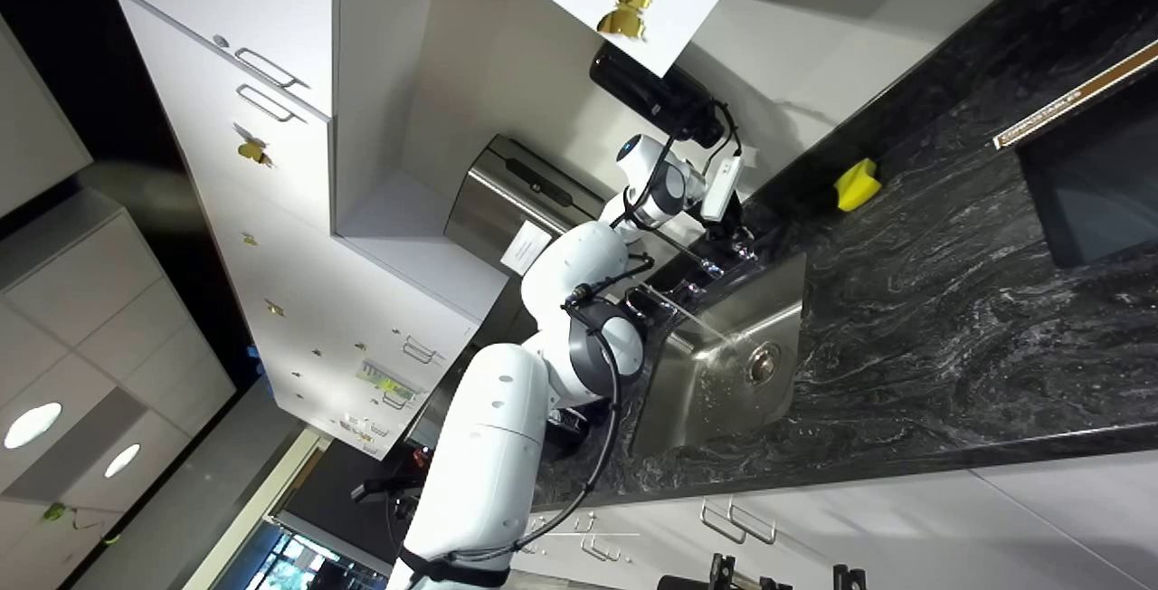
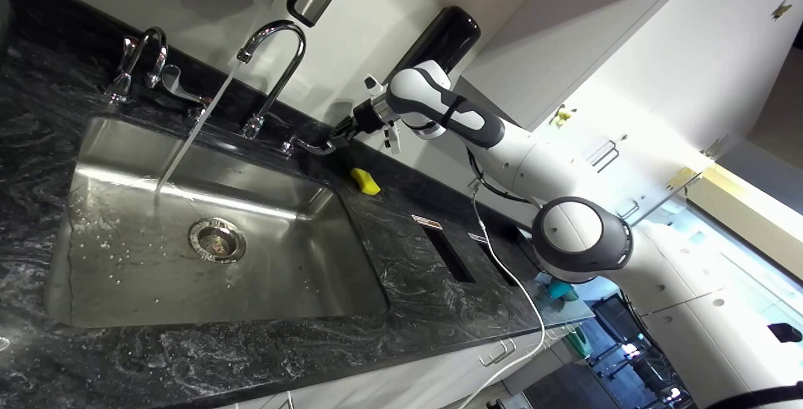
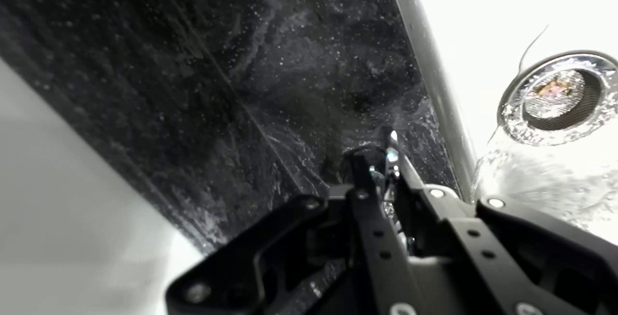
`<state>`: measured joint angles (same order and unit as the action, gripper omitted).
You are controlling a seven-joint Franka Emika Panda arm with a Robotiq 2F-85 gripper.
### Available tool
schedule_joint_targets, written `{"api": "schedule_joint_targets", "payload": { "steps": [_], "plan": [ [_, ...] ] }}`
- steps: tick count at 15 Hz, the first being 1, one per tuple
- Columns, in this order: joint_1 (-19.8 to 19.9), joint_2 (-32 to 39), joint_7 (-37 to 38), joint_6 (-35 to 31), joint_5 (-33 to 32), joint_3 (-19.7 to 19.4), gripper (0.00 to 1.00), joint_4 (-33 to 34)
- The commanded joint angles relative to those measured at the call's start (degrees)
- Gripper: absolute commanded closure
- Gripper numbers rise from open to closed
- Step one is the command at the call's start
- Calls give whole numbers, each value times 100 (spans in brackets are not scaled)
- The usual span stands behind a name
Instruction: Close the tap
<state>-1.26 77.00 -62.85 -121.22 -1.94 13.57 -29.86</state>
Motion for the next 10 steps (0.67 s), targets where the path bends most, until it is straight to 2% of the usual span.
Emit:
{"api": "schedule_joint_targets", "payload": {
  "steps": [1,5,6,8,9,10],
  "plan": [
    [-186,136,201,-389,-239,-267,53,391],
    [-296,18,332,-498,-296,-359,21,386],
    [-446,240,412,-248,-176,-545,13,888],
    [-520,246,624,-116,-205,-673,1,958],
    [-563,263,760,-59,-252,-781,0,993],
    [-534,-42,880,-272,-355,-753,0,427]
  ]
}}
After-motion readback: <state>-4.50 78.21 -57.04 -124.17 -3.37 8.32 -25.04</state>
